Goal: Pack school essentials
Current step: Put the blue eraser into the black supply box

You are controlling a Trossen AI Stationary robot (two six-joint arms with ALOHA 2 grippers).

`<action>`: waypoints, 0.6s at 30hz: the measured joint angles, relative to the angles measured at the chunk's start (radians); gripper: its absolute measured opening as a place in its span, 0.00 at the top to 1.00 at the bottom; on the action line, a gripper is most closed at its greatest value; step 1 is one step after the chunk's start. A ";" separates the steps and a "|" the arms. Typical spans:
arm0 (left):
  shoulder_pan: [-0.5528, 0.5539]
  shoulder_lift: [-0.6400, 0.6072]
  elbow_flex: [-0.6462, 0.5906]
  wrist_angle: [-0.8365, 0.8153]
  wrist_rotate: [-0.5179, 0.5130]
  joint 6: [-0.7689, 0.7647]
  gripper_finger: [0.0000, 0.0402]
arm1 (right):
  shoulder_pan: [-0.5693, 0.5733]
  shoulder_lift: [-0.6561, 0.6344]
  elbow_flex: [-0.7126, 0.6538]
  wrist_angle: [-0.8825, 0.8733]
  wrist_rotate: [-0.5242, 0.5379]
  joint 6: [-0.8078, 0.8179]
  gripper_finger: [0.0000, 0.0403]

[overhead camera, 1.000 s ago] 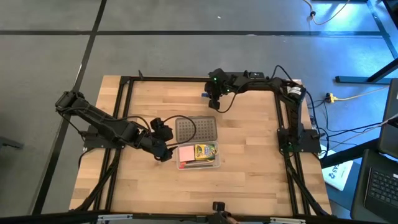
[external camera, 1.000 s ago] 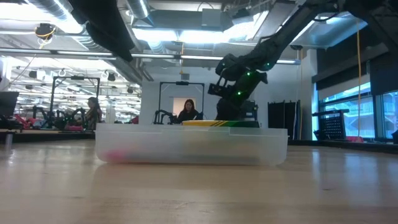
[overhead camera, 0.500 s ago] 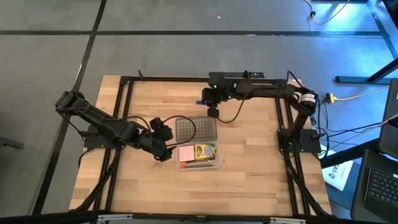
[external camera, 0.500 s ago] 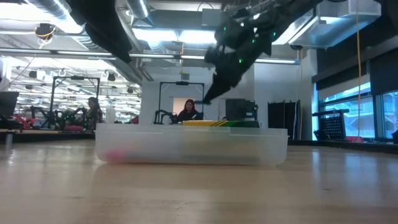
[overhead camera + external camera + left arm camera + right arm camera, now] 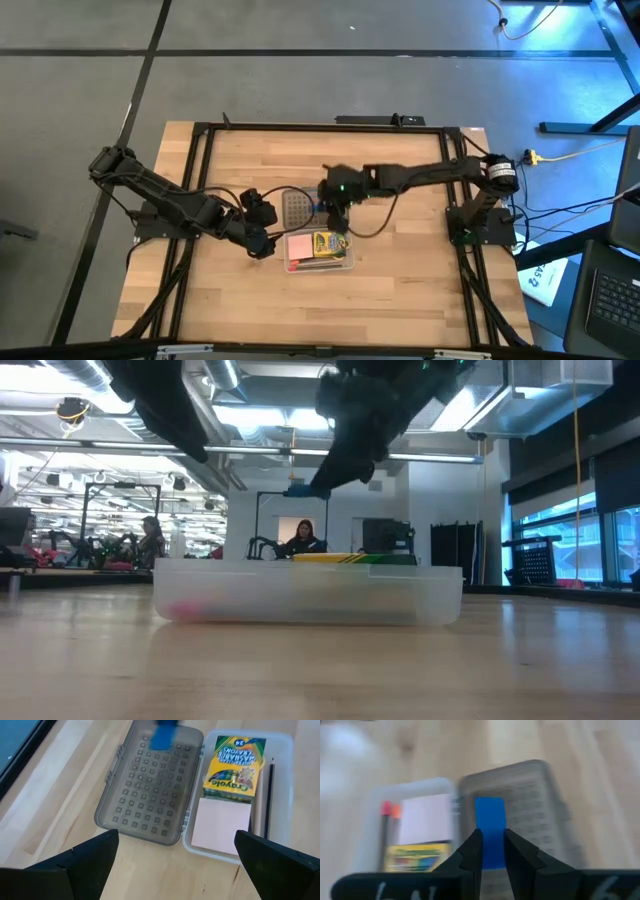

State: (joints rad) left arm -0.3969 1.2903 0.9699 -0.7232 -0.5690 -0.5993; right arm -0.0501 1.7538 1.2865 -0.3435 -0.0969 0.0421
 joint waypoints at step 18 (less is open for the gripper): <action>-0.049 0.000 0.000 -0.009 0.001 -0.005 0.02 | 0.270 0.179 0.001 0.260 0.149 0.134 0.82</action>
State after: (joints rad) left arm -0.4459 1.2903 0.9699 -0.7323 -0.5678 -0.6048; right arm 0.2195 1.9326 1.2873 -0.0839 0.0525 0.1760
